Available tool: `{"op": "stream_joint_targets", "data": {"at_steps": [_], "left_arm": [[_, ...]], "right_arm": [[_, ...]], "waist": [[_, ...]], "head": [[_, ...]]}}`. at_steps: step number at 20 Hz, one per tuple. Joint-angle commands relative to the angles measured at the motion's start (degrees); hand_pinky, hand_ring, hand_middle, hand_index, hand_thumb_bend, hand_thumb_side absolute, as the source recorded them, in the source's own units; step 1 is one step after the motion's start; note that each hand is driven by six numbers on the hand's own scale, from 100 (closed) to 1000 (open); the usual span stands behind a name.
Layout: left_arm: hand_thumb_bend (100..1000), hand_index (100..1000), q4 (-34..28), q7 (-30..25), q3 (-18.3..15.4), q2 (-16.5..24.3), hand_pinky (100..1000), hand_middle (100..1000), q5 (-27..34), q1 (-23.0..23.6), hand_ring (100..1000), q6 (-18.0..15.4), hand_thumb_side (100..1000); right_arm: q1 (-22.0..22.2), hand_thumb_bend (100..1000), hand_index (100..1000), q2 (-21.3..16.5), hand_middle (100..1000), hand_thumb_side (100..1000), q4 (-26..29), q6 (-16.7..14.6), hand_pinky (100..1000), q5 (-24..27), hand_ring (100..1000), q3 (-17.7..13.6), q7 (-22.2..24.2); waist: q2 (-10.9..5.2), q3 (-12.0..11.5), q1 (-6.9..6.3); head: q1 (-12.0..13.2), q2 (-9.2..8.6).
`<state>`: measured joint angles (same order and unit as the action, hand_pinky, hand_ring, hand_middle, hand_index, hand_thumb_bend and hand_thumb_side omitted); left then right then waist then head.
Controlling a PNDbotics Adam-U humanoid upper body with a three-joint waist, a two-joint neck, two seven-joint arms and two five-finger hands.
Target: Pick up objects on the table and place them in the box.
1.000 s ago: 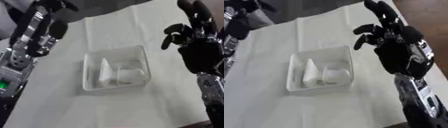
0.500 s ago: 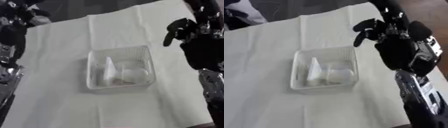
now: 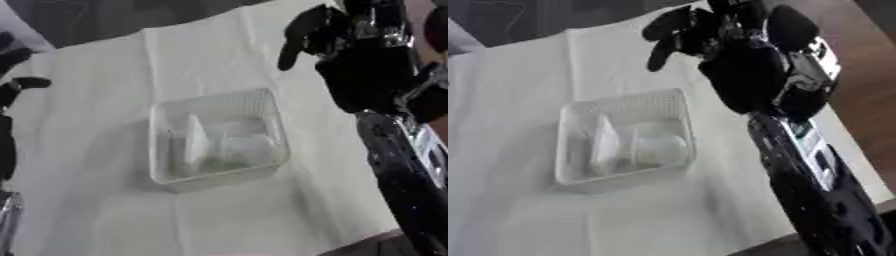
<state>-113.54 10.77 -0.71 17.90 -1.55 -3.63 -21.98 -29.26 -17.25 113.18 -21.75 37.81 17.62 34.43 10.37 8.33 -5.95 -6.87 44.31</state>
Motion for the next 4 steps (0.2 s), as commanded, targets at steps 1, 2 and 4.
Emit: {"op": "stream_joint_targets", "data": {"at_steps": [1, 2, 4], "left_arm": [[438, 910, -1.05, 0.24, -0.76, -1.25, 612, 839, -0.53, -1.48, 836, 0.12, 989], [439, 910, -1.05, 0.22, -0.74, -1.54, 611, 838, -0.51, -1.91, 835, 0.08, 987], [446, 909, -1.05, 0.18, -0.57, -2.24, 608, 835, -0.09, -3.26, 831, 0.06, 981]], "right_arm": [[-1.79, 100, 1000, 0.42, 1000, 1000, 1.33, 0.0, 634, 0.62, 768, 0.33, 0.2], [-2.02, 100, 1000, 0.66, 1000, 1000, 1.36, -0.08, 635, 0.9, 768, 0.44, 0.24], [-2.33, 100, 1000, 1.14, 1000, 1000, 1.4, -0.3, 635, 1.24, 767, 0.5, 0.44]], "waist": [[-0.44, -0.28, 0.49], [-0.39, -0.34, 0.56], [-0.19, -0.59, 0.83]], "head": [[-0.1, -0.19], [0.3, -0.19], [1.79, -0.19]]}}
